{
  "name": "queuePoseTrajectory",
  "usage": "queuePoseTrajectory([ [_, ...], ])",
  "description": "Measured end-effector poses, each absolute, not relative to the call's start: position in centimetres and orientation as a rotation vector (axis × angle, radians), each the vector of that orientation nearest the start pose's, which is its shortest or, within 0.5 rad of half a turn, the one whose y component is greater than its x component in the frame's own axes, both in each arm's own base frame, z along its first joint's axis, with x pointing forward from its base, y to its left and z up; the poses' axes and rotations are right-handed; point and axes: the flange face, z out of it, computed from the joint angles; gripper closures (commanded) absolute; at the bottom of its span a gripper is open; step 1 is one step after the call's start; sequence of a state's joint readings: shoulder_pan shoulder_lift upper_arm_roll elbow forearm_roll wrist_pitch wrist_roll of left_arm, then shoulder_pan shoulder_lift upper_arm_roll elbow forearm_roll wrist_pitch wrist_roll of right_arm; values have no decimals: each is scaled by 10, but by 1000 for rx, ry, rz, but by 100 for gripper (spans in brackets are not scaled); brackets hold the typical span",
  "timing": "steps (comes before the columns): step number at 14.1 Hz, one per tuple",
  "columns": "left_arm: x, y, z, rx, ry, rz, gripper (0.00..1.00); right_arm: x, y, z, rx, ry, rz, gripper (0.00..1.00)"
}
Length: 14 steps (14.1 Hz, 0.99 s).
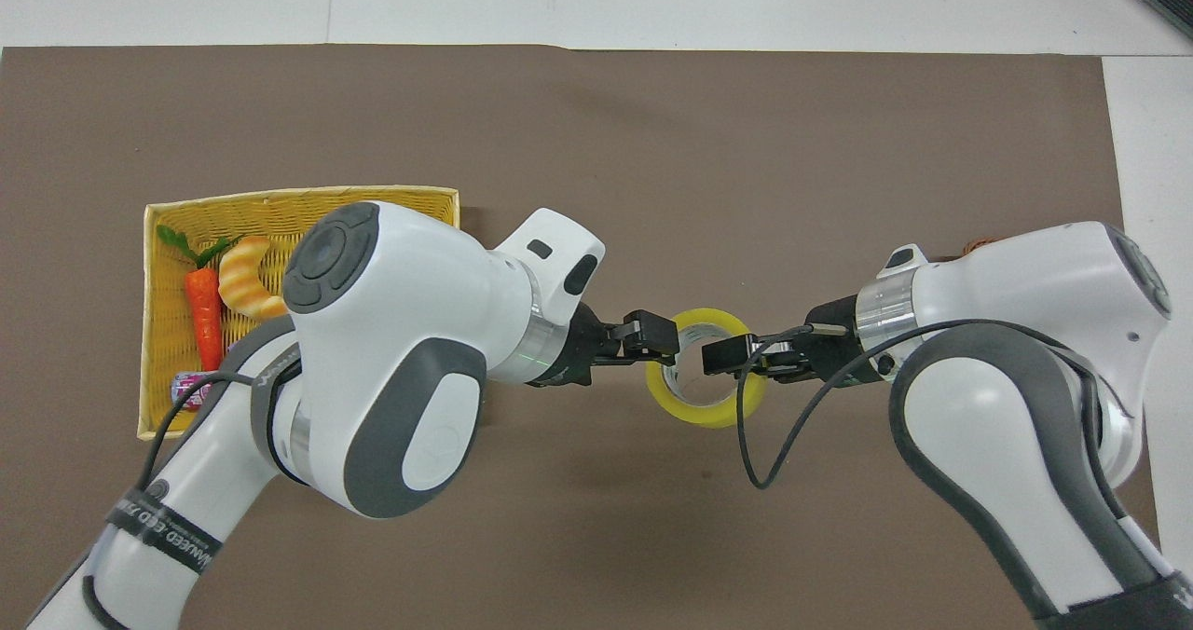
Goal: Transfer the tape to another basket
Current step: 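Carry the tape with the right gripper while the left gripper withdraws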
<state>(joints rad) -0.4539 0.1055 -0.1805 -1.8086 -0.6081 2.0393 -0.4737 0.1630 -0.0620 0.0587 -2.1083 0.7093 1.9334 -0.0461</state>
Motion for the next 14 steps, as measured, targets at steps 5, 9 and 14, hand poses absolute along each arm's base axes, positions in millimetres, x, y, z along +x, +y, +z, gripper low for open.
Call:
queuePoseTrajectory([
  [5,495,-318,530,2622,174,-278,0,508,132,445,-2584,52,195,100],
  [9,519,-261,530,2738,235,-244,0,525,46,439,-2708,170,147,100],
  [14,554,-175,531,2842,367,-136,0,533,-60,427,-2751,349,78,100],
])
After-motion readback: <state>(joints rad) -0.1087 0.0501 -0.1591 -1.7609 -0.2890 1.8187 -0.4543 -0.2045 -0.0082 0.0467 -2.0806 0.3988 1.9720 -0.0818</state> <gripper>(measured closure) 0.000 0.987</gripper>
